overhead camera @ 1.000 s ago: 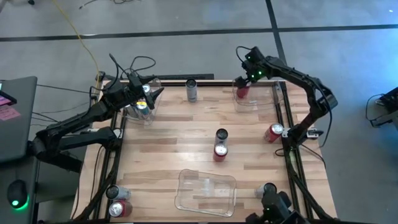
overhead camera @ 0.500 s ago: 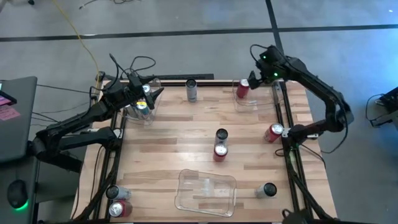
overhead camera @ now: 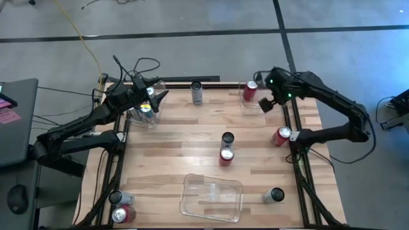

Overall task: Sort soda cans
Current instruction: Put the red soda can into the top right transparent bin

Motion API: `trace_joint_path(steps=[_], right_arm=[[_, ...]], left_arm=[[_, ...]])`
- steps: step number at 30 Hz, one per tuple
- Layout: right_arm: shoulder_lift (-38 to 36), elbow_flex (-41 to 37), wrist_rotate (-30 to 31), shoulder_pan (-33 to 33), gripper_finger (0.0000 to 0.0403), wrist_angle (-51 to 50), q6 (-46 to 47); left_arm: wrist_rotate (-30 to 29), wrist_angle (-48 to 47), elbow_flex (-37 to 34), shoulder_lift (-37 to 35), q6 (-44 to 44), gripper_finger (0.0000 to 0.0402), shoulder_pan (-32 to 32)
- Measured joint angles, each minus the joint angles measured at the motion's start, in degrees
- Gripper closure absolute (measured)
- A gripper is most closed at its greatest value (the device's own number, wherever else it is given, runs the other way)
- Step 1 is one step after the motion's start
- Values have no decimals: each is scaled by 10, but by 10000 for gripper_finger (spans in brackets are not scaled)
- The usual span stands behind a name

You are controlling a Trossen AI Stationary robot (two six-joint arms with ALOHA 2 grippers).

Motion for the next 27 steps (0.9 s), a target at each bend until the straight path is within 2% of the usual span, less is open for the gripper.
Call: trace_joint_path(steps=[8,13,22,27], right_arm=[[-34,0,2,101,28,-69,96],[-42,-2,31,169,28,-105,181],[-53,-95,29,271,28,-143,327],[-61,-132,-13,322,30,-129,383]], left_arm=[[0,-2,0,0,0,70,0],[0,-6,0,0,0,70,0],[0,-5,0,0,4,70,0],[0,10,0,0,5,70,0]])
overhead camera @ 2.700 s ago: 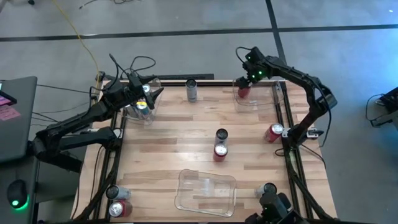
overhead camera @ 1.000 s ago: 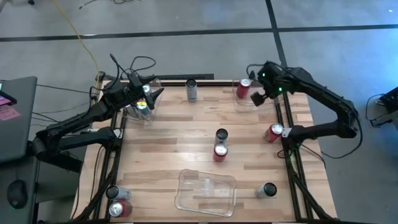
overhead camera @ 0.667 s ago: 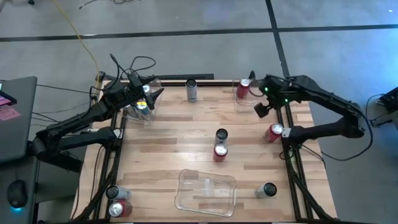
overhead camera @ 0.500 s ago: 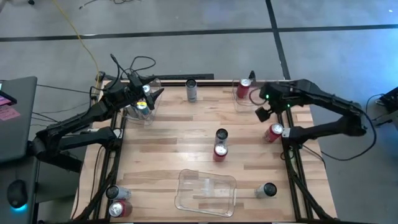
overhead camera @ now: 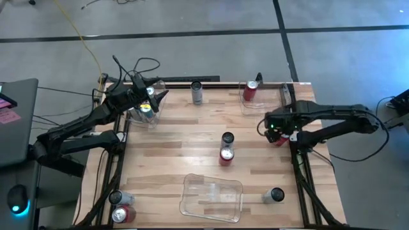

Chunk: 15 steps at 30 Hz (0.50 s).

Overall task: Sort soda cans
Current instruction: Put the red soda can into the top right transparent bin

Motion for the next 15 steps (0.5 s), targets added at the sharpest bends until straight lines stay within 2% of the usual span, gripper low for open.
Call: trace_joint_path(steps=[7,15], right_arm=[[-27,-43,-5,37,31,1,69],[-66,-77,11,27,31,6,92]], left_arm=[[0,7,0,0,6,70,0],[0,11,0,0,7,70,0]])
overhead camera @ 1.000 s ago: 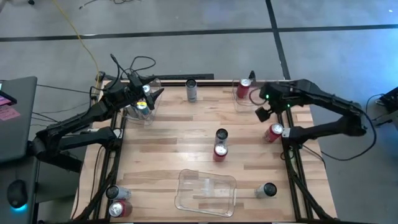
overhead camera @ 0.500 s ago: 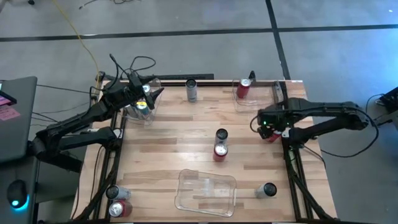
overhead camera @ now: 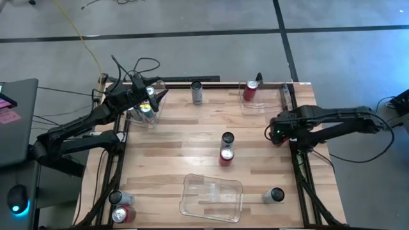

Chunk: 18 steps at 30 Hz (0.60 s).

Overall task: Sort soda cans
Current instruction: Put the red soda can into the top right transparent bin

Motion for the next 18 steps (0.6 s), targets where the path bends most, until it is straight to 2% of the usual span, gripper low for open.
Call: trace_joint_path(steps=[5,9,13,18], right_arm=[[-19,-23,11,-30,31,3,-7],[-29,-34,16,-61,31,43,-43],[-27,-34,17,-92,31,72,-82],[-10,-34,6,-121,31,60,-90]], left_arm=[[0,3,0,0,0,70,0],[0,3,0,0,0,70,0],[0,4,0,0,0,70,0],[0,4,0,0,0,70,0]])
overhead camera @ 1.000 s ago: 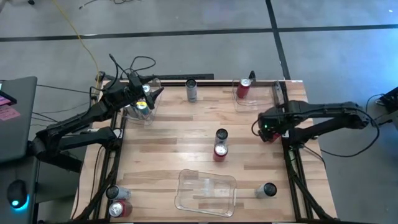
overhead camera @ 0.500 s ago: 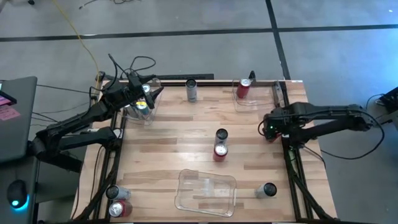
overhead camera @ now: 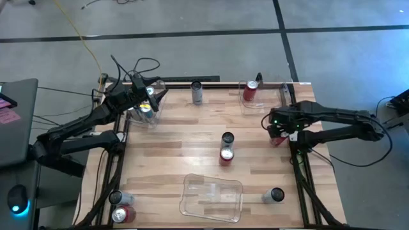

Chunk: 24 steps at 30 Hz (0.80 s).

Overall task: Sort soda cans
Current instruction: Put the red soda can into the top right transparent bin

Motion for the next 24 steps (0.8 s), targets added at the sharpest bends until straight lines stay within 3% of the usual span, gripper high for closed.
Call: trace_joint_path(steps=[16,24], right_arm=[[70,0,-30,8,31,21,-17],[78,0,-28,-11,34,100,-60]], left_arm=[[0,-3,0,0,-1,70,0],[0,-3,0,0,-2,70,0]])
